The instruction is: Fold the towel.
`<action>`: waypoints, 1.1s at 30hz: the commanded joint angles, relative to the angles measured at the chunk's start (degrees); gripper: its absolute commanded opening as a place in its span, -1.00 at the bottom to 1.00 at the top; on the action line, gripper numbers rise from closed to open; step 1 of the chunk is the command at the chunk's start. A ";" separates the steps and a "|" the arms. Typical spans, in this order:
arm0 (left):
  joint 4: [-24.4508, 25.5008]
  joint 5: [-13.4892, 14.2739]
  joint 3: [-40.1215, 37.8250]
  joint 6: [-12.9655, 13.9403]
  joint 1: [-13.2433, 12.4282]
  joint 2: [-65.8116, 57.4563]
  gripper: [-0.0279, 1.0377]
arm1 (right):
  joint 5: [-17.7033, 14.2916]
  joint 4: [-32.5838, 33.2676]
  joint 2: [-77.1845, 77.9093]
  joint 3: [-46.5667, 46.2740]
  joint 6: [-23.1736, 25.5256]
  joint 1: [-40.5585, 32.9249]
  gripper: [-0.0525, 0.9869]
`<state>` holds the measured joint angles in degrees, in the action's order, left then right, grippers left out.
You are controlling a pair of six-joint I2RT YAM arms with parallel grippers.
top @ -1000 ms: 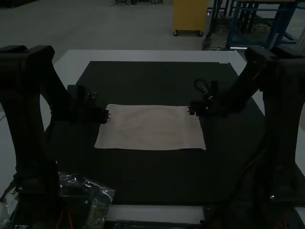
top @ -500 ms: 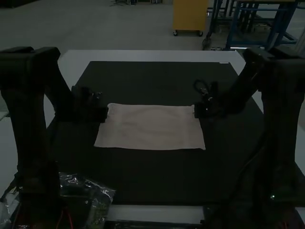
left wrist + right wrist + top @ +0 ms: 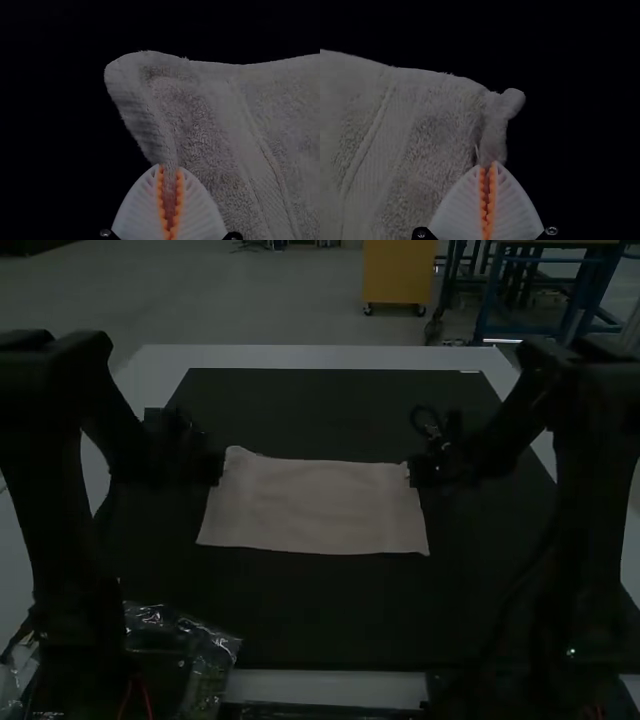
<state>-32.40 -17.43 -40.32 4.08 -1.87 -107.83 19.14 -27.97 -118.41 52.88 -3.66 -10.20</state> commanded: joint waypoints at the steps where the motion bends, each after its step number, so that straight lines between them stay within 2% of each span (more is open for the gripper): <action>1: 1.82 -1.55 -0.55 -0.21 -0.50 2.36 -0.91 | 2.31 0.37 4.15 -0.24 1.20 1.14 -0.94; 5: 7.09 -2.43 -0.11 1.72 -1.12 4.65 -0.91 | 3.80 1.86 7.40 -1.55 1.11 2.90 -0.94; 11: 8.50 -2.43 1.91 2.95 -1.82 8.25 -0.91 | 4.95 3.53 12.15 -3.49 2.43 4.13 -0.94; 18: 15.26 -2.52 2.43 5.50 -2.53 12.56 -0.91 | 6.97 7.22 15.49 -6.13 2.08 5.98 -0.94; 28: 26.34 -2.61 2.79 7.96 -2.53 21.00 -0.91 | 9.69 16.98 24.89 -8.59 -0.12 6.07 -0.94; 33: 32.14 -2.34 2.87 9.46 -2.35 25.30 -0.91 | 10.04 21.99 28.76 -9.29 -0.65 6.07 -0.94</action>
<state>-1.19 -19.75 -37.58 11.55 -3.75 -85.32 27.94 -6.92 -92.20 43.97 -3.29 -5.06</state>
